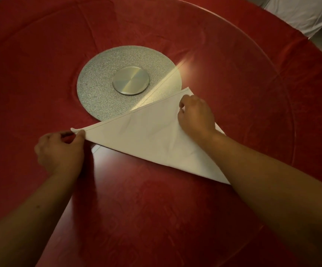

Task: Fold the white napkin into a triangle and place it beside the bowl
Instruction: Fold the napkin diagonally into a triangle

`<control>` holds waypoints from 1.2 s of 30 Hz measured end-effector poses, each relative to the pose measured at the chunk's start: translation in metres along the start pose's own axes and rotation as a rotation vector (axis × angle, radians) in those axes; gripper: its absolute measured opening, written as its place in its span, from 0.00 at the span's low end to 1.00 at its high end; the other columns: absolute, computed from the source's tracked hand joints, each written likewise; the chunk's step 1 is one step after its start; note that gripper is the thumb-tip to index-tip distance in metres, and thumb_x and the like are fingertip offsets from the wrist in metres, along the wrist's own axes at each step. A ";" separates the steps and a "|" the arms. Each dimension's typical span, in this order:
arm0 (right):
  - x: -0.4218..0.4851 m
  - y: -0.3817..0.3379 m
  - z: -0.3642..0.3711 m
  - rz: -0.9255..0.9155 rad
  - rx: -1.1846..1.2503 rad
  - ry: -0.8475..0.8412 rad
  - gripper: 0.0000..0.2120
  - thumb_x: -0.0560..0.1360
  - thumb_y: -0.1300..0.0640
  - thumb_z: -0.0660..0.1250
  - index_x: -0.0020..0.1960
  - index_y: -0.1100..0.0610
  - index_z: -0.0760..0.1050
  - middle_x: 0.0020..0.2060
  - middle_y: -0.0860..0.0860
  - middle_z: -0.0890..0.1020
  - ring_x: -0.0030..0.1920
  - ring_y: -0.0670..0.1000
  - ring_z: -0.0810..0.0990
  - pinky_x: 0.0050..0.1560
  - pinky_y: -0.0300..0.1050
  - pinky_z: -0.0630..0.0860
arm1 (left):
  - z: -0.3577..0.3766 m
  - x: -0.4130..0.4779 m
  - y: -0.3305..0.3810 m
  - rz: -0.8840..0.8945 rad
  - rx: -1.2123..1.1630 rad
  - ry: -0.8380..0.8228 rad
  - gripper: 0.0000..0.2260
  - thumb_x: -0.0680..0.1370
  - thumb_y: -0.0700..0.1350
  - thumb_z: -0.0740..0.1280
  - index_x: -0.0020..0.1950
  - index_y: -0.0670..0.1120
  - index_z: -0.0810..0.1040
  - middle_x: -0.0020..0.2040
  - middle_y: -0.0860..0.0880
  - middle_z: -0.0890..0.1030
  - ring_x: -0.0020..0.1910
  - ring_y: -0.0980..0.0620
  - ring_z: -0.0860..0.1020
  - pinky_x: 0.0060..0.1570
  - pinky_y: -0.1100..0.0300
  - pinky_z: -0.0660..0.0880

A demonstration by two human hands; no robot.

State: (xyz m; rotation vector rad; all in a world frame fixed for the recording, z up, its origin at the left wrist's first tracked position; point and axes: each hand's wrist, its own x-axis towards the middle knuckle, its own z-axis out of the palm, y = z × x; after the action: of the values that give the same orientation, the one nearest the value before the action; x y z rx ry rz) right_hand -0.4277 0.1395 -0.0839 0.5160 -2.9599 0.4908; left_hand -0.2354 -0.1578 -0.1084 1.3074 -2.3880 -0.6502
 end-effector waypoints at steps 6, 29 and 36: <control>-0.063 -0.020 0.009 -0.125 -0.040 -0.042 0.14 0.78 0.51 0.63 0.61 0.53 0.77 0.53 0.52 0.79 0.53 0.55 0.75 0.54 0.52 0.74 | -0.008 0.012 0.007 -0.053 -0.061 -0.043 0.19 0.76 0.63 0.67 0.57 0.52 0.86 0.57 0.46 0.85 0.64 0.37 0.77 0.66 0.41 0.72; -0.192 0.043 -0.017 0.222 -0.228 -0.236 0.33 0.82 0.39 0.44 0.83 0.54 0.48 0.82 0.55 0.51 0.81 0.60 0.47 0.79 0.63 0.46 | -0.088 0.020 -0.120 -0.245 -0.077 -0.115 0.23 0.74 0.65 0.64 0.54 0.48 0.84 0.47 0.41 0.85 0.44 0.37 0.82 0.46 0.40 0.81; -0.204 0.019 -0.018 0.286 -0.146 -0.183 0.33 0.82 0.40 0.51 0.82 0.57 0.52 0.82 0.57 0.54 0.81 0.61 0.49 0.79 0.63 0.46 | -0.115 0.016 -0.067 -0.177 -0.222 -0.006 0.27 0.73 0.68 0.62 0.55 0.48 0.84 0.47 0.46 0.86 0.46 0.41 0.84 0.47 0.47 0.79</control>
State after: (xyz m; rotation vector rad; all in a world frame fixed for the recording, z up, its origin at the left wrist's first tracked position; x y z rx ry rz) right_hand -0.2417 0.2263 -0.1029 0.1282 -3.2310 0.2580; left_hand -0.1398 -0.2297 -0.0475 1.4285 -2.1473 -0.9405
